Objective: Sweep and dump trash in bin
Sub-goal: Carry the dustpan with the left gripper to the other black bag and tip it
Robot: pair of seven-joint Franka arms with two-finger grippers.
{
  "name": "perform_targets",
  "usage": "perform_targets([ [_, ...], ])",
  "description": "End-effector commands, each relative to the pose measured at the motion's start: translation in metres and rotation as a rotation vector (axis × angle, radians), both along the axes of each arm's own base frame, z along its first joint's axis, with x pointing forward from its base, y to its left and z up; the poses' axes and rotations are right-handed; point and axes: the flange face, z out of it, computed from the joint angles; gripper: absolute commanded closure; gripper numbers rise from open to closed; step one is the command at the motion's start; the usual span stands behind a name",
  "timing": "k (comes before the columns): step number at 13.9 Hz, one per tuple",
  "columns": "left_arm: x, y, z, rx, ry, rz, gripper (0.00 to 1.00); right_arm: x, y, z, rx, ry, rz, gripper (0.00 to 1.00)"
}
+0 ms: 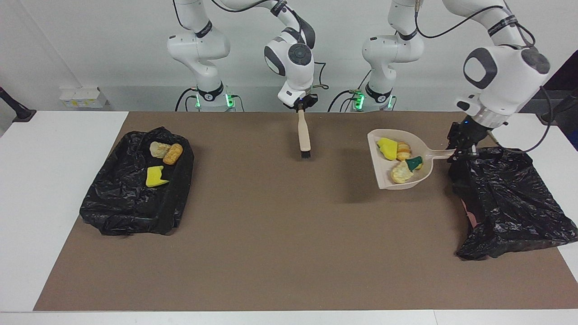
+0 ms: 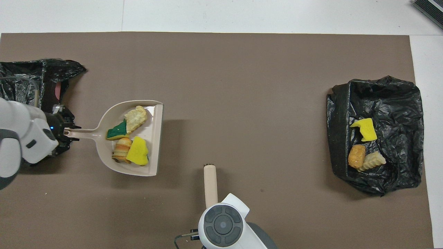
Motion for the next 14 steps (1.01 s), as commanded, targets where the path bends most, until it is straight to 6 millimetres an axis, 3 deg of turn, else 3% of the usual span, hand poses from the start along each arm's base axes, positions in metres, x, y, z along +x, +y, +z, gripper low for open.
perform_targets([
  [1, 0.010, 0.074, 0.026, -0.051, -0.015, 0.035, 1.00, 0.002, 0.003, -0.012, 0.007, 0.003, -0.067, 1.00],
  [2, 0.008, 0.105, 0.035, -0.042, -0.033, 0.067, 1.00, 0.003, 0.003, -0.014, 0.006, 0.004, -0.070, 0.98],
  [3, 0.004, 0.134, 0.036, -0.028, -0.032, 0.117, 1.00, 0.002, 0.002, -0.019, 0.001, 0.014, -0.069, 0.89],
  [5, 0.001, 0.184, 0.053, 0.022, -0.075, 0.198, 1.00, 0.000, 0.000, -0.026, -0.014, 0.006, -0.050, 0.87],
  [7, 0.016, 0.224, 0.069, 0.104, -0.096, 0.244, 1.00, -0.001, 0.001, -0.027, -0.009, 0.003, -0.044, 0.79],
  [8, 0.020, 0.238, 0.078, 0.145, -0.113, 0.248, 1.00, -0.001, 0.002, -0.028, -0.007, 0.005, -0.041, 0.58],
  [9, 0.019, 0.253, 0.084, 0.179, -0.130, 0.247, 1.00, 0.002, 0.004, -0.027, -0.001, 0.005, -0.034, 0.24],
  [10, 0.025, 0.260, 0.084, 0.252, -0.151, 0.194, 1.00, 0.006, 0.006, -0.026, -0.011, -0.018, -0.002, 0.00],
  [12, 0.035, 0.273, 0.090, 0.450, -0.144, 0.114, 1.00, 0.029, 0.004, -0.008, -0.016, -0.074, 0.017, 0.00],
  [14, 0.045, 0.269, 0.096, 0.585, -0.120, 0.041, 1.00, 0.060, -0.010, 0.017, -0.003, -0.124, -0.042, 0.00],
])
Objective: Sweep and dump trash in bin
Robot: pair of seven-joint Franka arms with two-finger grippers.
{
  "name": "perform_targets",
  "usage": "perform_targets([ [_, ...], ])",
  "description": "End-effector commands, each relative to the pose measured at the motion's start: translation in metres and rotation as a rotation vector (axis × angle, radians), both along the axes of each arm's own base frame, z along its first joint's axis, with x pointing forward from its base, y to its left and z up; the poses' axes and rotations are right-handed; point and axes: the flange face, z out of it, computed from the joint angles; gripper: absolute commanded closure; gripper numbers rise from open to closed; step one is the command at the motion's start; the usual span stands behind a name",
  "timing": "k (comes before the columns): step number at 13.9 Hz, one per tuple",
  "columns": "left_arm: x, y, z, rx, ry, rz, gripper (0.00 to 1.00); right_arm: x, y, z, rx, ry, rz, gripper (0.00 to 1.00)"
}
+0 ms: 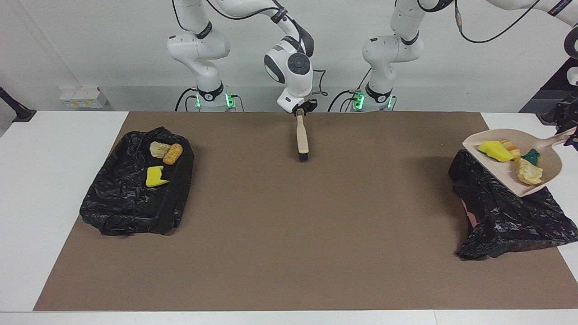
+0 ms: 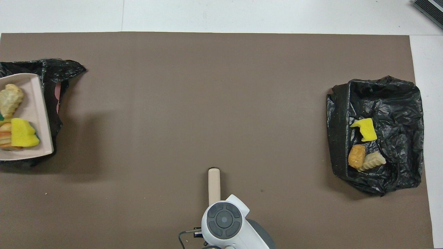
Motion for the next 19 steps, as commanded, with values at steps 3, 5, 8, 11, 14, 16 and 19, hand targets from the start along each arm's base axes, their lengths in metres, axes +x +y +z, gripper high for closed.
perform_targets([
  [3, 0.029, -0.010, 0.014, 0.306, 0.063, -0.095, 1.00, 0.090, -0.057, 0.048, -0.029, -0.159, -0.067, 0.00],
  [5, 0.037, -0.030, 0.008, 0.392, 0.104, -0.093, 1.00, 0.135, -0.105, 0.067, -0.010, -0.196, -0.101, 0.00],
  [8, 0.044, -0.053, 0.013, 0.520, 0.145, -0.058, 1.00, 0.186, -0.183, 0.088, -0.008, -0.218, -0.066, 0.00],
  [11, 0.047, -0.088, 0.029, 0.615, 0.181, -0.030, 1.00, 0.223, -0.260, 0.128, -0.046, -0.238, -0.059, 0.00],
  [14, 0.049, -0.132, 0.047, 0.731, 0.206, 0.018, 1.00, 0.241, -0.325, 0.171, -0.048, -0.243, -0.071, 0.00],
  [16, 0.045, -0.166, 0.064, 0.721, 0.200, 0.017, 1.00, 0.243, -0.362, 0.198, -0.046, -0.239, -0.054, 0.00],
  [19, 0.044, -0.216, 0.054, 0.596, 0.182, 0.087, 1.00, 0.235, -0.406, 0.247, -0.043, -0.229, -0.041, 0.00],
])
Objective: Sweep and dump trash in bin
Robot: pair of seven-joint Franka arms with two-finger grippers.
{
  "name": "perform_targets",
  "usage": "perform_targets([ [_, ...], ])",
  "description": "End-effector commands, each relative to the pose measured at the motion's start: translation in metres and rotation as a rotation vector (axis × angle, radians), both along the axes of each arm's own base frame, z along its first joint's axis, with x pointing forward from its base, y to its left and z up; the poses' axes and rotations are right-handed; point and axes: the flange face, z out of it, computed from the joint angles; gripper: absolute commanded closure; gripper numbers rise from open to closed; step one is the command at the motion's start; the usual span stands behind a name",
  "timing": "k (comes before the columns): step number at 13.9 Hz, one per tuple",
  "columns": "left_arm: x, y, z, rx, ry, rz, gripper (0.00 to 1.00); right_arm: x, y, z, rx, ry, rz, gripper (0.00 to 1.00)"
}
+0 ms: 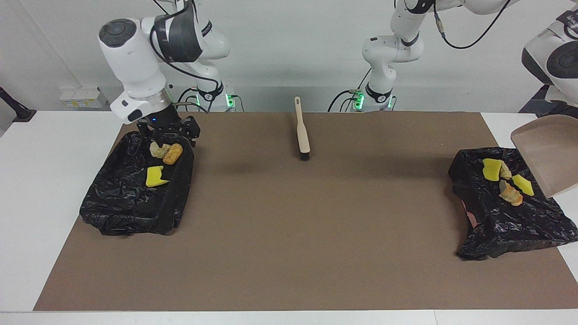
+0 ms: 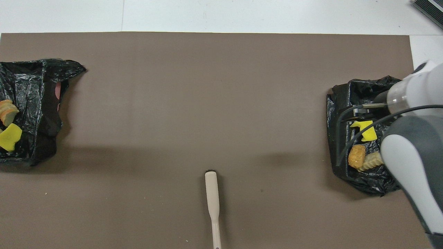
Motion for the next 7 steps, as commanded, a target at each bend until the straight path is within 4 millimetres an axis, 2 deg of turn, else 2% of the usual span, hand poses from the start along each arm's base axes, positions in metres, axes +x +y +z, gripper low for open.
perform_targets([
  [1, -0.006, -0.031, -0.014, -0.176, -0.085, 0.115, 1.00, -0.010, -0.032, 0.054, -0.012, 0.009, 0.031, 0.00],
  [2, -0.010, -0.038, -0.023, -0.279, -0.139, 0.197, 1.00, -0.016, -0.036, 0.067, -0.012, 0.032, 0.041, 0.00],
  [4, -0.019, -0.066, -0.039, -0.416, -0.204, 0.293, 1.00, -0.019, -0.037, 0.069, -0.012, 0.034, 0.030, 0.00],
  [7, -0.023, -0.133, -0.074, -0.536, -0.309, 0.454, 1.00, -0.020, -0.037, 0.069, -0.004, 0.033, 0.026, 0.00],
])
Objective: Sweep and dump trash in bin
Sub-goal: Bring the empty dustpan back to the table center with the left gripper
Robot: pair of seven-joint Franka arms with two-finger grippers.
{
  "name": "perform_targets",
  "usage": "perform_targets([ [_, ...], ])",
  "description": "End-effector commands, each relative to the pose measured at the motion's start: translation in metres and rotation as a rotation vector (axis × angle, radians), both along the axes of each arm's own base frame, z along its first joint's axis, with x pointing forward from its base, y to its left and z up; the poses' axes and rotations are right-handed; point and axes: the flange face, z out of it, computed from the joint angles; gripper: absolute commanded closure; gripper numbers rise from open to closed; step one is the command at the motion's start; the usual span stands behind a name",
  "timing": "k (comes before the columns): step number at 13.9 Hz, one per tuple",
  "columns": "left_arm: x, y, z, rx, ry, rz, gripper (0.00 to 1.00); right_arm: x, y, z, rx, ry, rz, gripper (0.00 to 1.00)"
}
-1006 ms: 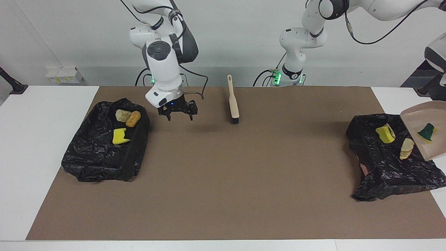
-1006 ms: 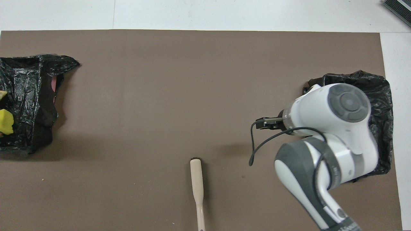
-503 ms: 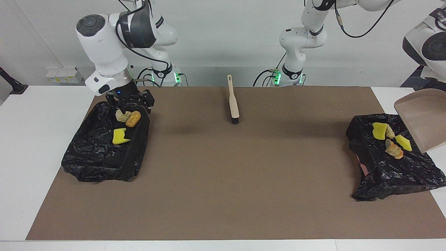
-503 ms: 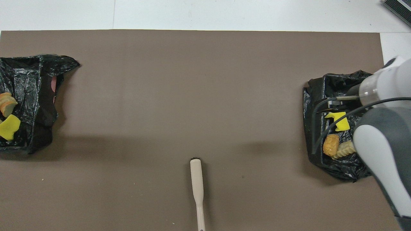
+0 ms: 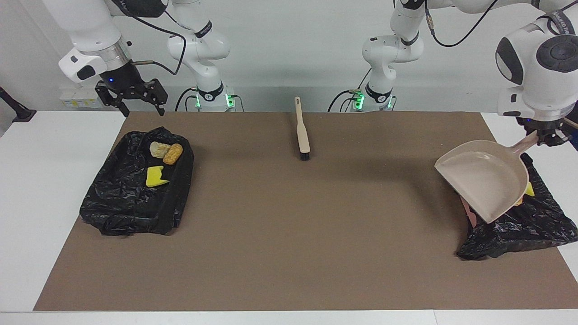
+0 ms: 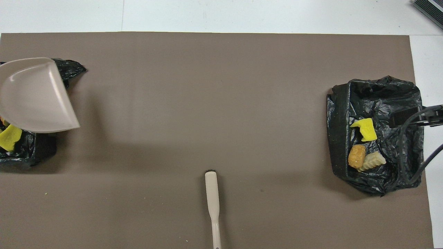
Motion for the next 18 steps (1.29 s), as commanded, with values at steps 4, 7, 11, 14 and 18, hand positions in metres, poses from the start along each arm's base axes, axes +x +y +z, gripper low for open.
perform_targets([
  [4, -0.012, -0.109, -0.039, -0.182, -0.161, 0.332, 1.00, 0.001, -0.002, -0.001, -0.012, 0.012, 0.012, 0.00],
  [7, -0.017, -0.184, -0.067, -0.247, -0.211, 0.480, 1.00, 0.001, -0.001, -0.001, -0.010, 0.012, 0.014, 0.00],
  [11, -0.025, -0.302, -0.115, -0.309, -0.295, 0.737, 1.00, 0.001, -0.004, -0.001, -0.010, 0.012, 0.011, 0.00],
  [14, -0.041, -0.369, -0.147, -0.334, -0.307, 0.926, 1.00, 0.001, -0.004, -0.002, -0.009, 0.013, 0.008, 0.00],
  [18, -0.053, -0.423, -0.167, -0.406, -0.331, 1.081, 1.00, 0.002, -0.007, 0.000, -0.032, -0.006, 0.022, 0.00],
])
